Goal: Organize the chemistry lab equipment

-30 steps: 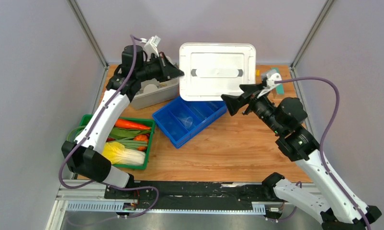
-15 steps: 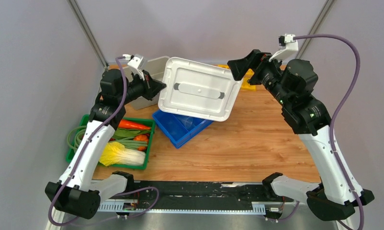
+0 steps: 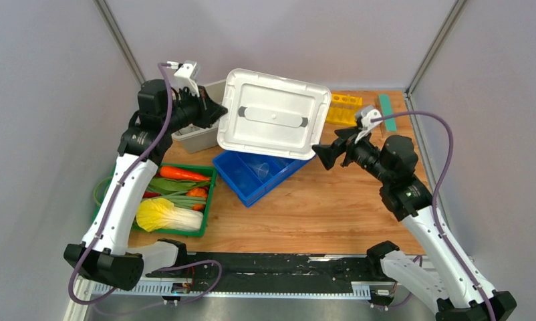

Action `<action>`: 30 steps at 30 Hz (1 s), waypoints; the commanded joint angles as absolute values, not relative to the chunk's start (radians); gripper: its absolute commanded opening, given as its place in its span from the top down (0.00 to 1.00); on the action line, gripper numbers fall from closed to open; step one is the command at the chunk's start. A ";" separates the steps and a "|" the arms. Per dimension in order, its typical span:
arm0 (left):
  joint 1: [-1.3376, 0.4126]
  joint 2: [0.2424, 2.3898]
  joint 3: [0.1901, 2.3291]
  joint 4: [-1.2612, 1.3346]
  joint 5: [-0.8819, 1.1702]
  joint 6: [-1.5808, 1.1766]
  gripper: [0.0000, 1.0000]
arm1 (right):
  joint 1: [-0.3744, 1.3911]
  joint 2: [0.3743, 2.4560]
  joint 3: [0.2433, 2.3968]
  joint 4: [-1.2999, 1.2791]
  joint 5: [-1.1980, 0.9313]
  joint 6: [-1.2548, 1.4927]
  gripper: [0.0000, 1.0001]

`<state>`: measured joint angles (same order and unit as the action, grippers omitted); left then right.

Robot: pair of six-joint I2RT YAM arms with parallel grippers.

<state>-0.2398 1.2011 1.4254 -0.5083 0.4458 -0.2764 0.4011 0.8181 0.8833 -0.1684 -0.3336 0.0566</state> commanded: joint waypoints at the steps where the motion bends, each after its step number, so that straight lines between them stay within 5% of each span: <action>1: -0.206 1.252 1.557 -0.687 0.555 -0.491 1.00 | 0.429 0.761 0.845 0.095 -0.339 -0.504 0.00; 8: -0.071 1.247 1.555 -0.753 0.708 -0.517 1.00 | 0.402 0.732 0.792 0.014 -0.319 -0.955 0.00; 30: -0.014 1.252 1.522 -0.827 0.940 -0.520 1.00 | 0.454 0.732 0.604 0.347 -0.433 -1.406 0.00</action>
